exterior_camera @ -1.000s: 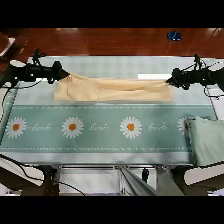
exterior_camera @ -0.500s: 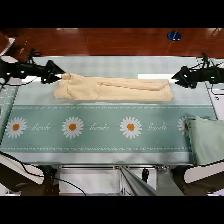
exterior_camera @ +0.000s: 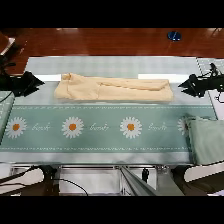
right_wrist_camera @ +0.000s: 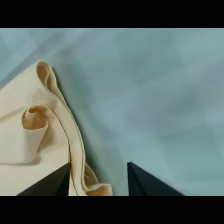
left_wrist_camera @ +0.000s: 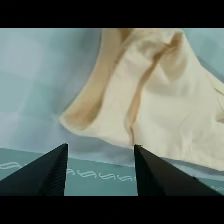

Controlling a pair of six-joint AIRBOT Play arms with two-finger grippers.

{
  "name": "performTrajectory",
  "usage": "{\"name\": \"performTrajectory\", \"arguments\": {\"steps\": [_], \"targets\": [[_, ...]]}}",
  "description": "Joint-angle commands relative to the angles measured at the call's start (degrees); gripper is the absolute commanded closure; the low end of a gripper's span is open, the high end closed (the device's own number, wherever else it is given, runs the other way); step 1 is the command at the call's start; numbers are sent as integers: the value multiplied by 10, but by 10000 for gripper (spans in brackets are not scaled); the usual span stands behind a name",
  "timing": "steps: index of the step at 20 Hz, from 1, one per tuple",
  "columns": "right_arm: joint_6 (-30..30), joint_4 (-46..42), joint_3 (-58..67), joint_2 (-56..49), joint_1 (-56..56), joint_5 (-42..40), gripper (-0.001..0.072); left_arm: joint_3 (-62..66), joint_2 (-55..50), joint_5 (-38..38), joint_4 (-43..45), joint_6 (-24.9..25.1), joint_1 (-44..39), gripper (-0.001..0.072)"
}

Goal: Fold the shirts.

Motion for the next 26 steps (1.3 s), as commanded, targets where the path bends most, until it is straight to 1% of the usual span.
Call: {"name": "performTrajectory", "arguments": {"steps": [1,3,5,7,8,9,10,11,12,13,15,17,19,21,22,23,24,25,26], "targets": [[2,67,-13,-39,14,-10,298,-119,95,79,-62,62,-51,204],[-5,88,-13,-56,25,1,298,-127,98,80,-97,84,-91,204],[-14,88,-13,-63,50,6,298,-127,94,105,-133,98,-130,204],[-17,91,-11,-64,80,-2,298,-127,89,140,-143,105,-169,204],[-17,89,-4,-64,94,-2,317,-127,85,151,-144,105,-187,204],[-17,89,7,-64,104,2,426,-126,81,153,-145,105,-200,205],[-24,90,24,-64,110,17,641,-125,77,151,-145,104,-210,216],[-38,91,41,-60,110,38,689,-125,76,147,-145,105,-217,415],[-49,92,58,-52,109,65,690,-125,76,139,-146,120,-222,674],[-57,92,67,-38,101,82,690,-125,76,137,-147,140,-227,684],[-59,84,68,10,81,109,690,-125,76,137,-151,143,-237,685],[-70,35,56,80,72,148,690,-125,76,139,-161,143,-259,685],[-60,-47,9,176,74,148,690,-125,76,156,-169,143,-306,685],[-55,-69,-67,294,74,127,690,-125,74,209,-169,142,-376,685],[-50,-69,-103,351,74,117,690,-124,70,249,-169,132,-414,686],[-35,-67,-137,410,74,112,690,-123,61,288,-169,106,-447,686],[-24,-62,-163,461,74,114,690,-111,39,318,-168,96,-475,686],[-9,-63,-185,512,74,119,690,-84,5,316,-168,95,-493,686],[5,-67,-197,553,74,125,690,-47,-31,292,-168,87,-506,686]]}}
